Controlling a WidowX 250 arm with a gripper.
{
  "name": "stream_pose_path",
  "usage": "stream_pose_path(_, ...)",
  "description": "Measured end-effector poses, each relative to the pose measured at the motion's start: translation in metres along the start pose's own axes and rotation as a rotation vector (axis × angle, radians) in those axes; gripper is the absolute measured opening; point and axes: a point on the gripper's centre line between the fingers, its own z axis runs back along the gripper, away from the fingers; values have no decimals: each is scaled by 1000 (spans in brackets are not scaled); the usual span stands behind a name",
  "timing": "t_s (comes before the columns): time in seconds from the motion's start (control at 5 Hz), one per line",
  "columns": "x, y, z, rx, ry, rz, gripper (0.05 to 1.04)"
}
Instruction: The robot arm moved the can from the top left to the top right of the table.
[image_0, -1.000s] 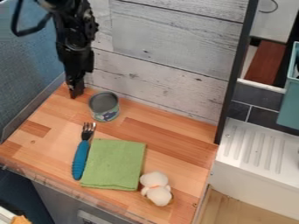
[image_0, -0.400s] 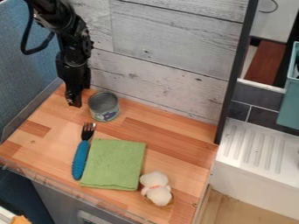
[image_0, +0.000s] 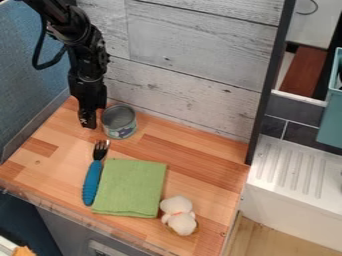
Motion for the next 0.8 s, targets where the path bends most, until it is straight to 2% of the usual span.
stream_pose_path(0.4,-22,-6,5,-15,23,-73,1001)
stream_pose_path(0.8,-56,21,-3,22,66,-209,1001)
